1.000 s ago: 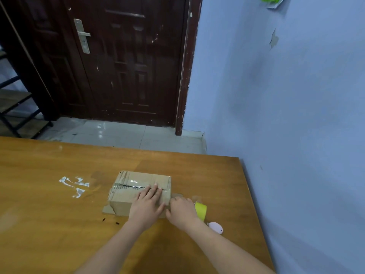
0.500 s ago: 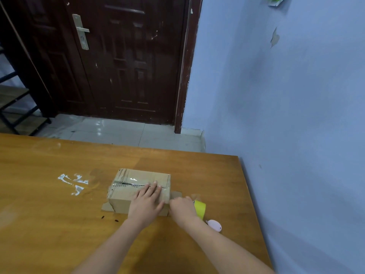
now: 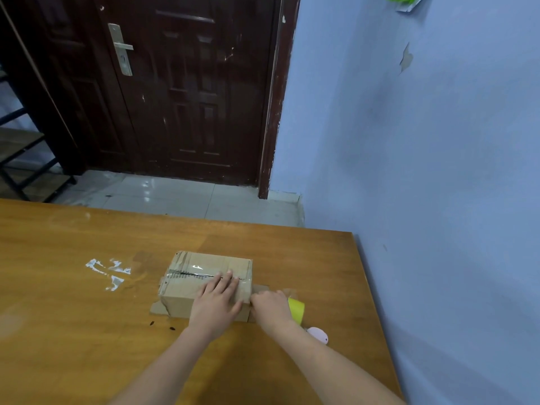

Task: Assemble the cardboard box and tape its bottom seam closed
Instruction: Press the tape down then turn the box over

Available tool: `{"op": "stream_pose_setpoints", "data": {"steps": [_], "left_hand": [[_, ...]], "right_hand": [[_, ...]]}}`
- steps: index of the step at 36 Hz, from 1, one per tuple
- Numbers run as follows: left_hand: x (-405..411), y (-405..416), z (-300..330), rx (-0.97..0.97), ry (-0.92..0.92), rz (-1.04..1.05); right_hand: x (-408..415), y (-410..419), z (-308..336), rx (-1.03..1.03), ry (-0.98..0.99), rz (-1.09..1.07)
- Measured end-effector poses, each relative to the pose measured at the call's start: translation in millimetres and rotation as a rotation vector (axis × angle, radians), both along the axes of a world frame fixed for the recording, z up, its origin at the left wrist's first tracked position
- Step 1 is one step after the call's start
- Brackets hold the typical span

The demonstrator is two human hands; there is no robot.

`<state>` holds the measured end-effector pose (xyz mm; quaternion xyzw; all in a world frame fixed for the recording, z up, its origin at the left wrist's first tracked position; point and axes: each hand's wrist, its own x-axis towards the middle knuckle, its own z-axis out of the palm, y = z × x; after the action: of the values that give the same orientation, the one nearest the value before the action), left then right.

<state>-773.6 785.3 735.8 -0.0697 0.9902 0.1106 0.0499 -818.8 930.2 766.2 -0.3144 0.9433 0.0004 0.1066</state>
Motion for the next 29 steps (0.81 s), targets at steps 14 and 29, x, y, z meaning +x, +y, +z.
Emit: {"op": "stream_pose_setpoints", "data": {"steps": [14, 29], "left_hand": [[1, -3, 2, 0.032, 0.008, -0.003], [1, -4, 1, 0.063, 0.005, 0.005]], "right_hand": [[-5, 6, 11, 0.003, 0.196, 0.134], [-24, 4, 12, 0.097, 0.242, 0.168]]}}
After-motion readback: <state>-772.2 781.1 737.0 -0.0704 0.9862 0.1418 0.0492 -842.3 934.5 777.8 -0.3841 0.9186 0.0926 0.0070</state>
